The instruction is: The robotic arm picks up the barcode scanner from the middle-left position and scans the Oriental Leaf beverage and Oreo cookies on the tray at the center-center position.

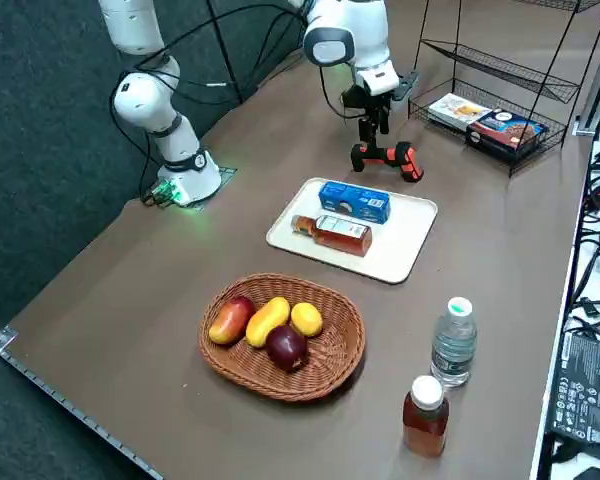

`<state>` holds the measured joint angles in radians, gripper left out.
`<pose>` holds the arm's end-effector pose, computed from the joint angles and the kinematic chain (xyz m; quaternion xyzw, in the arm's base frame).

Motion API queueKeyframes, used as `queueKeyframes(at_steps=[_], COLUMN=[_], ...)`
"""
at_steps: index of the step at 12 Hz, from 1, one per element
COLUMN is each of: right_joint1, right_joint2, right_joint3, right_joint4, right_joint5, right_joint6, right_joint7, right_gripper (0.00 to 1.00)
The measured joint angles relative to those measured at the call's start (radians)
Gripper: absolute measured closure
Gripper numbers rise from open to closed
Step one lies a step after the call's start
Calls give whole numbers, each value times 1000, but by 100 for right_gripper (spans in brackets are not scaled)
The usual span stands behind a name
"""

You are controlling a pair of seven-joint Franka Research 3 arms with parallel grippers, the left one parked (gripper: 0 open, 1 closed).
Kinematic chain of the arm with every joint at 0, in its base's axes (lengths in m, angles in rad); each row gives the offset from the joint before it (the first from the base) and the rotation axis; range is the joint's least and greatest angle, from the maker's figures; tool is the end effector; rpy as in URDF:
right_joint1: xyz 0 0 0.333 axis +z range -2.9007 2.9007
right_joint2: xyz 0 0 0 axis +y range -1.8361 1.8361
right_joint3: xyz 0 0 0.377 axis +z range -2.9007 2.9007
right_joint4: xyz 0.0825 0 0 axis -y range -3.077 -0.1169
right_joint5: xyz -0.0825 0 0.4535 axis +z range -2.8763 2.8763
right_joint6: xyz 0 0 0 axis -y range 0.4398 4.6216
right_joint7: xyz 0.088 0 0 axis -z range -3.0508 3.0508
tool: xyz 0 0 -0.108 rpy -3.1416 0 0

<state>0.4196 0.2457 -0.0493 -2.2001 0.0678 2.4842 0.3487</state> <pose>0.5759 0.2236 0.2790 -0.9996 0.0148 -0.0129 0.0211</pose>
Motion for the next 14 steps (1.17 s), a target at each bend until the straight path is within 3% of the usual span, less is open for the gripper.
queueKeyframes(at_steps=[6, 14], right_joint1=[3, 10], right_joint2=[61, 108], right_joint3=[-1, -1], right_joint4=[0, 0], right_joint5=[0, 0], right_joint6=[96, 142], right_joint7=[10, 13], right_gripper=[0, 0])
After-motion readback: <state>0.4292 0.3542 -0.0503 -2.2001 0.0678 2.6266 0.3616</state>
